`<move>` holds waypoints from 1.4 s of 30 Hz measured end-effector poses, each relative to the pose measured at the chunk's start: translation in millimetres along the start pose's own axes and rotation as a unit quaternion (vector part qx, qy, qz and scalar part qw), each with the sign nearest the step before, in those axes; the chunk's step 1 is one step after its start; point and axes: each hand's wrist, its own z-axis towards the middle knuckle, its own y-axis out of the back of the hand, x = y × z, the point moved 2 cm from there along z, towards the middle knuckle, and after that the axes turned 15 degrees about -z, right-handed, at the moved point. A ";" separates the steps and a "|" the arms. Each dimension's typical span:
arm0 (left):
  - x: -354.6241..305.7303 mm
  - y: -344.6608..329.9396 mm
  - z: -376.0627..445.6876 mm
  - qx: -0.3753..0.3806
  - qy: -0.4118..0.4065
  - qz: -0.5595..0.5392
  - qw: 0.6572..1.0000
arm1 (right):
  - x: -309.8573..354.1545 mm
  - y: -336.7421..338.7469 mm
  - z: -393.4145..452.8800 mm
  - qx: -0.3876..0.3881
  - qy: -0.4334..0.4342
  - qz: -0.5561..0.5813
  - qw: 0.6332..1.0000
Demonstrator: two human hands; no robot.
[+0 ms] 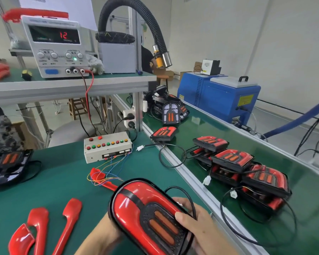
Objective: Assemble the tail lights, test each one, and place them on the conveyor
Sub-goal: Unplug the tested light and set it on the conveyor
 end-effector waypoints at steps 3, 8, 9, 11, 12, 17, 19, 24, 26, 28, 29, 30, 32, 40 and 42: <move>49.9 71.5 0.1 -0.163 0.179 0.041 0.969 | 3.2 9.1 -3.9 -0.072 -0.012 0.102 0.992; 91.0 84.1 -13.1 -0.256 0.309 0.016 0.916 | 12.3 34.4 -28.3 -0.200 0.012 0.056 0.978; 99.2 84.8 -14.4 -0.246 0.310 0.033 0.918 | 12.5 40.9 -37.3 -0.223 0.020 0.043 0.974; 111.4 81.3 -16.6 -0.214 0.319 0.075 0.920 | 12.9 57.5 -57.8 -0.288 0.043 0.053 0.955; 114.2 76.1 -17.1 -0.198 0.323 0.098 0.920 | 14.6 67.0 -69.0 -0.325 0.056 0.076 0.941; 120.3 70.7 -19.4 -0.132 0.329 0.141 0.924 | 27.7 123.4 -123.4 -0.509 0.091 0.202 0.832; 117.8 71.3 -20.2 -0.126 0.330 0.141 0.925 | 30.0 148.0 -140.1 -0.583 0.073 0.227 0.776; 108.6 73.8 -26.4 -0.129 0.324 0.136 0.927 | 6.7 193.1 -158.7 -0.675 -0.010 0.236 0.699; 105.2 73.6 -27.5 -0.131 0.321 0.134 0.928 | -7.8 202.4 -153.9 -0.685 -0.044 0.248 0.683; 102.1 73.3 -28.2 -0.134 0.317 0.129 0.930 | -18.3 206.4 -144.8 -0.692 -0.076 0.250 0.673; 100.5 73.2 -28.5 -0.135 0.315 0.126 0.931 | -21.6 207.4 -139.9 -0.692 -0.085 0.250 0.672; 99.4 73.7 -28.8 -0.136 0.313 0.121 0.932 | -25.3 208.7 -136.2 -0.695 -0.091 0.242 0.671; 95.9 74.7 -29.5 -0.141 0.311 0.111 0.933 | -28.6 209.6 -130.8 -0.699 -0.103 0.224 0.671; 87.7 81.4 -34.3 -0.139 0.298 0.111 0.938 | -50.2 209.6 -130.0 -0.666 -0.186 0.170 0.702; 86.7 82.5 -34.2 -0.140 0.298 0.108 0.938 | -52.8 208.7 -126.9 -0.658 -0.186 0.146 0.715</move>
